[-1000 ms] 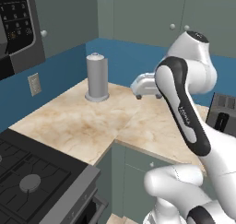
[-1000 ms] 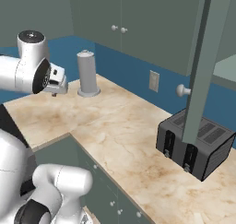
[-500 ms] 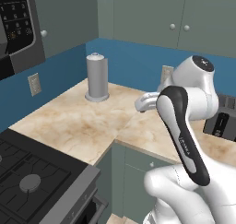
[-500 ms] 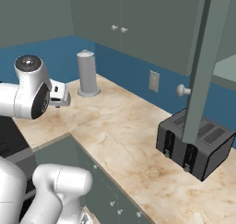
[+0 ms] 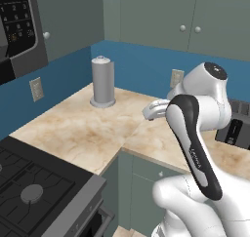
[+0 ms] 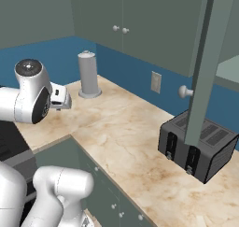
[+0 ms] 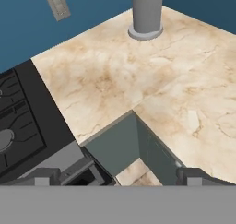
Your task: Close all open cabinet doors.
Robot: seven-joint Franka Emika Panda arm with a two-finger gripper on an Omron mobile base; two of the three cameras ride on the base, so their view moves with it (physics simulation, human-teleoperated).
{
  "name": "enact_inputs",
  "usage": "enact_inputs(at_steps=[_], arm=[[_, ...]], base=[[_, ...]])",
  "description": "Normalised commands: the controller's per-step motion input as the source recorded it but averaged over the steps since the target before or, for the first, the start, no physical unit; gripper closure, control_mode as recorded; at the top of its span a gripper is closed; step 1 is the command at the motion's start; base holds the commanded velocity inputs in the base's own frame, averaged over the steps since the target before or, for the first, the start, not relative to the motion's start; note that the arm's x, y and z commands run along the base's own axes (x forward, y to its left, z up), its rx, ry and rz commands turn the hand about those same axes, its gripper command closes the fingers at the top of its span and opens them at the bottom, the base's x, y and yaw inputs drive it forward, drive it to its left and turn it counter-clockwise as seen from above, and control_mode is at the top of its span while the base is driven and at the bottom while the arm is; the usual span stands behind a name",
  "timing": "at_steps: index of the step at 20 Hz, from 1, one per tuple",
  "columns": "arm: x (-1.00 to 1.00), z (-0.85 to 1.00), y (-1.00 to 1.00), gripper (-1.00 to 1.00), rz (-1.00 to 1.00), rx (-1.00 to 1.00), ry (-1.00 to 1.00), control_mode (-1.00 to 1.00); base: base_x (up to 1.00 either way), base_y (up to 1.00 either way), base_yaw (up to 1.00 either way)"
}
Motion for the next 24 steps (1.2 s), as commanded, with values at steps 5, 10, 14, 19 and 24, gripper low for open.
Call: enact_inputs(at_steps=[5, 10, 14, 19, 24], arm=[[0.00, 0.00, 0.00, -1.00, 0.00, 0.00, 0.00, -1.00], [0.00, 0.00, 0.00, -1.00, 0.00, 0.00, 0.00, -1.00], [0.00, 0.00, 0.00, -1.00, 0.00, 0.00, 0.00, -1.00], [0.00, 0.00, 0.00, -1.00, 0.00, 0.00, 0.00, 1.00], [0.00, 0.00, 0.00, -1.00, 0.00, 0.00, 0.00, 1.00]], base=[[0.00, 0.00, 0.00], [0.00, 0.00, 0.00], [0.00, 0.00, 0.00], [0.00, 0.00, 0.00], [0.00, 0.00, 0.00]])
